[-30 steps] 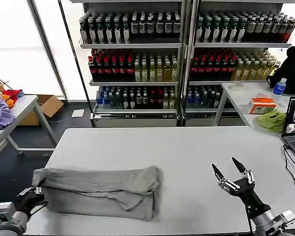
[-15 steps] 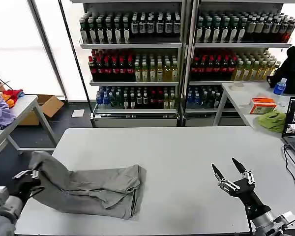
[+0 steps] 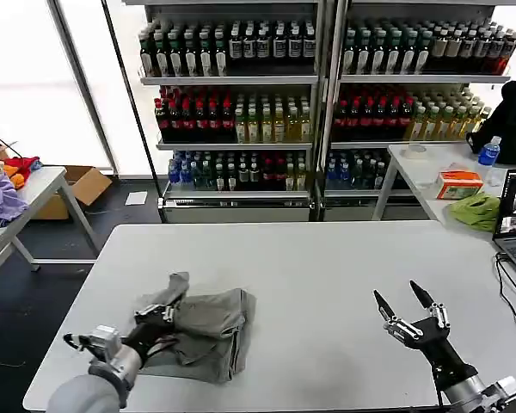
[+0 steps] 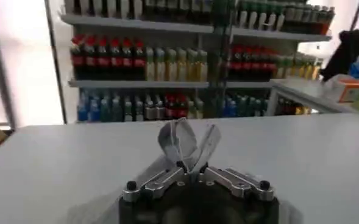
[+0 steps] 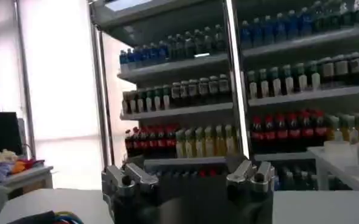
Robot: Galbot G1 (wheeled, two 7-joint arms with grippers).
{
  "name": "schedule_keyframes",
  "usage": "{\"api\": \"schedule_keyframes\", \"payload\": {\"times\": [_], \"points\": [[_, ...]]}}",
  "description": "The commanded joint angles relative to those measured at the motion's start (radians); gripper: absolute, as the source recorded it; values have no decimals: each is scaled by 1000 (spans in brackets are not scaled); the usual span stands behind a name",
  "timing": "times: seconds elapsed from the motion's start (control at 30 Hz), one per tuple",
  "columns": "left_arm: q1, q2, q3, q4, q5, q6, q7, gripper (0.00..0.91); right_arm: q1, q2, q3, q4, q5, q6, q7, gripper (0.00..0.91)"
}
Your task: Fold and organize the clothes.
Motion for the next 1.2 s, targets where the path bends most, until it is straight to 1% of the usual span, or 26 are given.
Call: {"api": "schedule_keyframes", "payload": {"times": [0.03,0.07,0.1,0.23,0.37,0.5,0.6,0.63,0.7,0.77,0.83,0.93,1.03,1.2], "points": [[-90,-23,186,109,-8,35,18,564,-4,-1,12,0,3,-1,1,907],[-87,-26,184,108,-13,40,17,887,-4,0,14,-1,3,-1,2,907],[-86,-31,182,103,-19,34,10,907,-4,4,14,-3,2,-1,1,907],[-91,-39,131,65,-50,-3,28,907,2,13,-4,-9,-4,-1,0,907],[-103,-28,52,35,-124,-8,13,907,8,12,-26,-3,-5,-5,0,907],[-47,-7,-19,-87,-173,-6,23,907,26,11,-38,-11,-2,-7,5,907],[15,-1,-128,-153,-214,8,26,907,28,3,-39,-13,3,-7,4,907],[44,-3,-184,-178,-248,13,19,907,28,2,-40,-14,4,-6,4,907],[79,-8,-273,-199,-251,21,18,907,28,-1,-41,-15,5,-5,3,907],[131,-17,-369,-179,-204,30,41,907,28,-1,-45,-16,7,-3,2,907],[179,-31,-454,-102,-71,41,75,907,30,-1,-50,-18,4,-1,2,907],[234,-43,-513,2,29,31,129,907,31,-2,-56,-16,6,-1,2,907],[257,-56,-508,72,34,7,136,907,35,-4,-60,-16,6,-2,2,907],[243,-81,-439,135,69,-18,151,907,45,-7,-64,-15,7,-7,8,907]]}}
